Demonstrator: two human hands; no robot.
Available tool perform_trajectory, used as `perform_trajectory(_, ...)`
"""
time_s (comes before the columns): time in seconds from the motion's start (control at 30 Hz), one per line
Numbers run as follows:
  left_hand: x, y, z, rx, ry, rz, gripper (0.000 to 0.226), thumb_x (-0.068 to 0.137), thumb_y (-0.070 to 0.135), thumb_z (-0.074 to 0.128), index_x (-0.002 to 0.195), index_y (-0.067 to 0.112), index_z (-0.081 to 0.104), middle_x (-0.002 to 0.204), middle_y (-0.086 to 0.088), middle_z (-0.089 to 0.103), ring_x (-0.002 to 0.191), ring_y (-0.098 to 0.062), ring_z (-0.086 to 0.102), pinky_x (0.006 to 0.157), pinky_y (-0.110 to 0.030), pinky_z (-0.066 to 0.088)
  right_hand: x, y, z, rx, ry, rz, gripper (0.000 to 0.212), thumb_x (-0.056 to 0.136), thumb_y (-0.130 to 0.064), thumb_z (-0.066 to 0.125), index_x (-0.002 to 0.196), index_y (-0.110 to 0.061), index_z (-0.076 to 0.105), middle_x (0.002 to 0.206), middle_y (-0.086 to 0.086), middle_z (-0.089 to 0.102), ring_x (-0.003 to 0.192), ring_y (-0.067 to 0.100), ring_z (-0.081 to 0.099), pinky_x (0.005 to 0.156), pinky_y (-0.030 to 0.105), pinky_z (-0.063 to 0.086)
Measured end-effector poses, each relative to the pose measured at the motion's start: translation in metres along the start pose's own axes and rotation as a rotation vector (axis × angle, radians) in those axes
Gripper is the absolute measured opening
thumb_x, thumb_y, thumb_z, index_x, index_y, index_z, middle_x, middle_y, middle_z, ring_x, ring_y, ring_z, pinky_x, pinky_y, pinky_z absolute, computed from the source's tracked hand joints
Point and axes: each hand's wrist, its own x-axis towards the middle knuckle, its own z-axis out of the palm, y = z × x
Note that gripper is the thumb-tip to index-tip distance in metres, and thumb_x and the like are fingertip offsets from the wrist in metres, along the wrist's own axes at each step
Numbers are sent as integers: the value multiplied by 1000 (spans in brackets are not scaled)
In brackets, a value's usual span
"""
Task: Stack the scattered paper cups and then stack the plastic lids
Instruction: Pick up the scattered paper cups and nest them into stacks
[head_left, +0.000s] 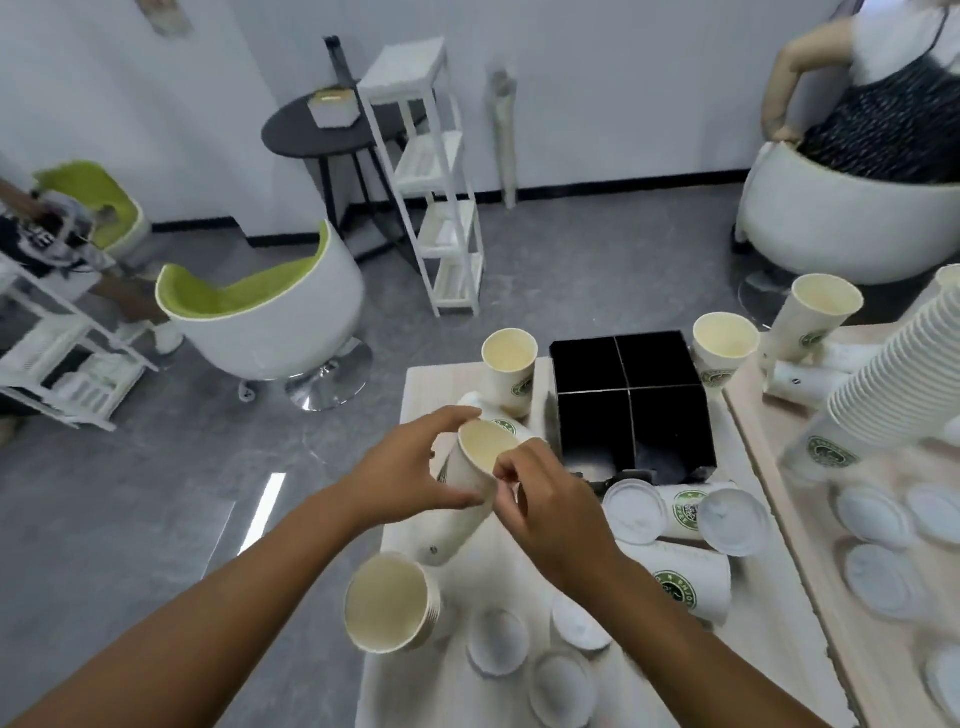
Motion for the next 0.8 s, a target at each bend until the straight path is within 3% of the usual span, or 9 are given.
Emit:
perform_trajectory(0.13, -38, 19, -23, -150, 212, 48, 84, 69, 25, 96, 141, 34, 53, 132, 25, 61, 125, 2, 57, 93, -27, 56, 20, -38, -25, 203, 29, -92, 8, 92, -18, 64, 95, -11, 67, 97, -3, 58, 74, 7, 54, 67, 19, 49)
perform_trajectory(0.2, -55, 27, -36, -205, 306, 79, 83, 69, 17, 95, 138, 35, 53, 129, 26, 63, 124, 0, 60, 91, -29, 57, 29, -60, -35, 334, 72, -47, 11, 88, -14, 75, 97, -12, 71, 103, -5, 57, 74, 9, 58, 71, 17, 49)
perform_trajectory(0.33, -88, 38, -65, -317, 451, 127, 84, 69, 10, 95, 135, 40, 52, 130, 28, 63, 125, -2, 60, 90, -30, 59, 41, -102, -47, 571, 89, 148, 46, 81, -10, 86, 117, -27, 63, 118, -15, 52, 74, 20, 66, 74, 32, 58)
perform_trajectory(0.5, -128, 43, -87, -395, 516, 164, 82, 70, 8, 94, 132, 46, 55, 131, 27, 65, 127, -2, 60, 91, -27, 59, 47, -133, -53, 660, -18, 249, 72, 76, -22, 92, 137, -33, 56, 121, -15, 63, 82, 18, 67, 81, 41, 62)
perform_trajectory(0.7, -170, 39, -84, -482, 546, 168, 79, 66, 15, 97, 132, 37, 61, 131, 21, 68, 126, -6, 62, 91, -32, 61, 38, -160, -63, 561, -144, 151, 66, 72, -32, 92, 132, -28, 63, 120, -23, 62, 112, 9, 62, 83, 28, 59)
perform_trajectory(0.8, -186, 32, -77, -509, 552, 165, 78, 62, 30, 99, 132, 35, 63, 129, 18, 69, 124, -9, 64, 89, -32, 61, 29, -165, -60, 591, -193, 158, 69, 68, -40, 89, 131, -25, 64, 123, -14, 64, 115, 10, 63, 84, 30, 61)
